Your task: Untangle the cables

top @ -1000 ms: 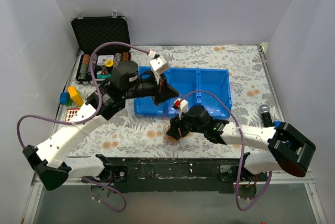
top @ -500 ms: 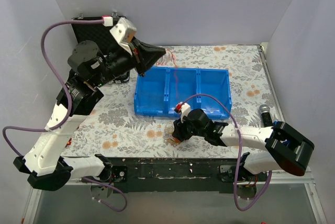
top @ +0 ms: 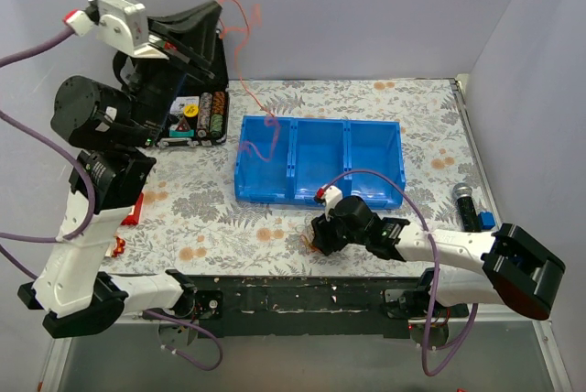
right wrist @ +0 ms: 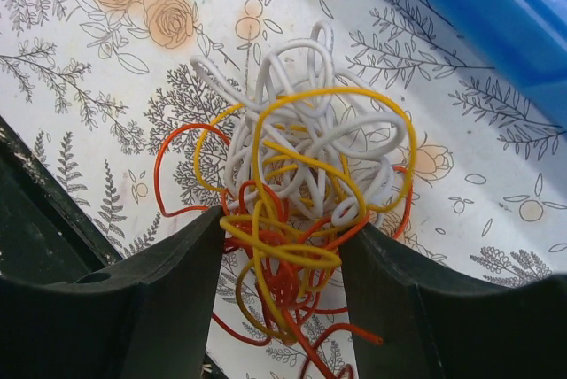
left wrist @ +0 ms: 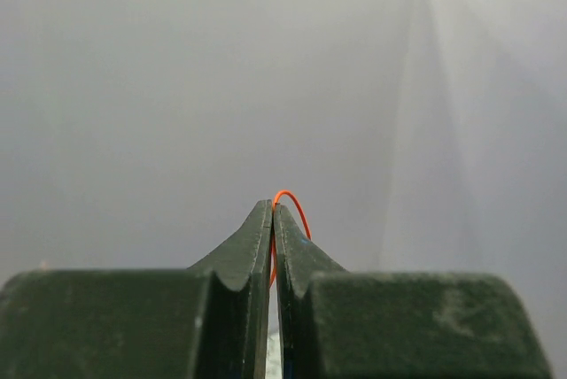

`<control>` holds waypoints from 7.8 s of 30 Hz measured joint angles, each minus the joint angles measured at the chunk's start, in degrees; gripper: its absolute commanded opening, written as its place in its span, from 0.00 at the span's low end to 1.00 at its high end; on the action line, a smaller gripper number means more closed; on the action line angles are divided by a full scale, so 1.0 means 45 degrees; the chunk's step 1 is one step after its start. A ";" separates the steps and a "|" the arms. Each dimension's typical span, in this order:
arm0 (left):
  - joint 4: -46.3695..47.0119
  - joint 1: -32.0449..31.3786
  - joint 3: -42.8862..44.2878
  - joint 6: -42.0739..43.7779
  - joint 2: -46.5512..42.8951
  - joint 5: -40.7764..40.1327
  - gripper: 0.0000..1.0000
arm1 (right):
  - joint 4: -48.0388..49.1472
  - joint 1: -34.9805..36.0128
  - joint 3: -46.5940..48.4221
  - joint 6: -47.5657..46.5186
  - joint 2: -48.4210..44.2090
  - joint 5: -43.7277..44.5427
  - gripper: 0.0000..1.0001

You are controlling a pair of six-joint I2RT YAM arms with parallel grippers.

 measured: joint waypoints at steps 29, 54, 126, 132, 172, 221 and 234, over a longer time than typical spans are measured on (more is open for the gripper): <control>0.3351 0.0112 -0.6212 0.0865 -0.0976 -0.3070 0.00 | -0.0816 0.0063 -0.0685 0.0165 -0.1700 0.0194 0.59; 0.4260 0.1331 -1.0224 0.0797 0.0826 -0.2608 0.00 | -0.1141 0.0063 -0.0884 0.0189 -0.2535 0.0418 0.59; -0.0112 -0.1987 -1.1055 -0.0665 0.5401 0.5867 0.55 | -0.2832 0.0063 -0.1263 0.0981 -0.7082 0.2613 0.31; -0.0223 -0.2006 -1.1055 -0.0763 0.5401 0.5610 0.42 | -0.2788 0.0063 -0.1263 0.0952 -0.7067 0.2608 0.30; -0.1773 -0.2030 -0.9797 -0.2074 0.3133 0.7616 0.00 | -0.1695 0.0063 -0.0078 0.0058 -0.6421 0.2793 0.70; -0.4133 -0.2016 -0.1209 -0.3235 0.4075 1.0933 0.00 | 0.5280 0.0000 -0.1069 0.1107 -0.3113 0.0670 0.47; -0.2997 -0.2021 -0.0121 -0.2074 0.3861 0.8947 0.00 | 0.3094 0.0000 -0.2132 0.0971 -0.3653 0.0364 0.48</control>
